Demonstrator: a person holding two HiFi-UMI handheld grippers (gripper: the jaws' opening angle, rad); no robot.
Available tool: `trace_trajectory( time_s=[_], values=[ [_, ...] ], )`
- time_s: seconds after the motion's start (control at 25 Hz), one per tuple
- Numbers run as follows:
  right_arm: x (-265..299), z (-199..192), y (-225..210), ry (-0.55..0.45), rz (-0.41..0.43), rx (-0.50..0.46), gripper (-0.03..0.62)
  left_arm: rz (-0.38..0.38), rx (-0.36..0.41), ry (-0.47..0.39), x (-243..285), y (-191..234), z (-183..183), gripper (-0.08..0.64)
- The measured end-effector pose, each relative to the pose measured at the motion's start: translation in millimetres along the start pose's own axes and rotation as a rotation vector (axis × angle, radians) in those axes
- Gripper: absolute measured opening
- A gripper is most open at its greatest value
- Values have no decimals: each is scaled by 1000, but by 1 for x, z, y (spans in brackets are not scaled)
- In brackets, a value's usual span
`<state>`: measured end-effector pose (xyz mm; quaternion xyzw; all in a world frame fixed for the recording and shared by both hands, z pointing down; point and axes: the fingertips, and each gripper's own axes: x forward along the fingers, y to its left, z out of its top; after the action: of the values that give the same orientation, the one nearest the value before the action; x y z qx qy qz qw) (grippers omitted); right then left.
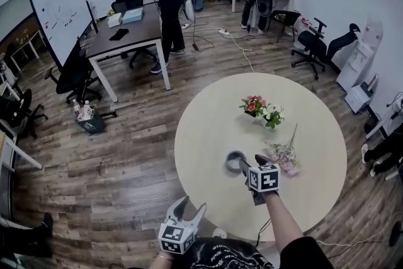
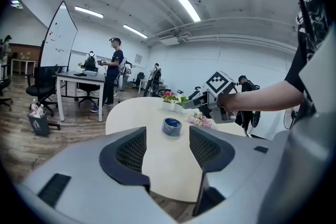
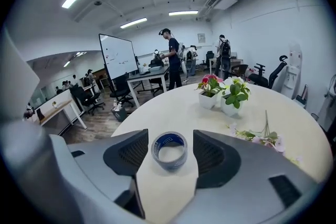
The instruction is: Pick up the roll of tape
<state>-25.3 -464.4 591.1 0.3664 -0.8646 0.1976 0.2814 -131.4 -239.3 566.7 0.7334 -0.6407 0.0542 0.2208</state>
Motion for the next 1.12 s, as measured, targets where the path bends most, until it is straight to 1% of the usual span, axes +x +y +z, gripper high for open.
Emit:
trace_trajectory(
  time_s=[0.2, 0.36, 0.44, 0.56, 0.68, 0.76, 0.8, 0.88, 0.92, 0.96, 1.0, 1.04, 1.08, 1.12],
  values=[
    [46, -2, -7, 101, 35, -31, 281, 68, -15, 20, 0, 10, -1, 273],
    [83, -17, -16, 208, 31, -61, 296, 107, -23, 28, 4, 15, -2, 273],
    [98, -25, -16, 249, 39, -81, 304, 128, -21, 35, 3, 19, -1, 273],
    [116, -39, -18, 305, 53, -83, 316, 163, -29, 40, 2, 24, -3, 273],
    [127, -52, -22, 351, 47, -94, 316, 185, -36, 42, 2, 27, -3, 273],
    [131, -55, -28, 363, 21, -101, 313, 191, -34, 45, 3, 28, 0, 273],
    [131, -54, -31, 364, 3, -105, 278, 192, -33, 46, 4, 28, 1, 273],
    [129, -52, -32, 363, -13, -115, 255, 194, -34, 42, 6, 27, 5, 273],
    [129, -53, -29, 360, -1, -112, 233, 193, -35, 40, 7, 26, 6, 273],
    [129, -53, -23, 357, 25, -98, 230, 191, -34, 40, 8, 26, 7, 273],
    [129, -53, -19, 353, 38, -88, 209, 188, -33, 40, 9, 24, 7, 273],
    [129, -53, -23, 348, 20, -96, 198, 184, -32, 41, 10, 23, 7, 273],
    [128, -53, -26, 346, 3, -104, 164, 181, -31, 43, 11, 23, 7, 273],
    [128, -54, -23, 350, 15, -98, 125, 178, -29, 45, 12, 22, 7, 273]
  ],
)
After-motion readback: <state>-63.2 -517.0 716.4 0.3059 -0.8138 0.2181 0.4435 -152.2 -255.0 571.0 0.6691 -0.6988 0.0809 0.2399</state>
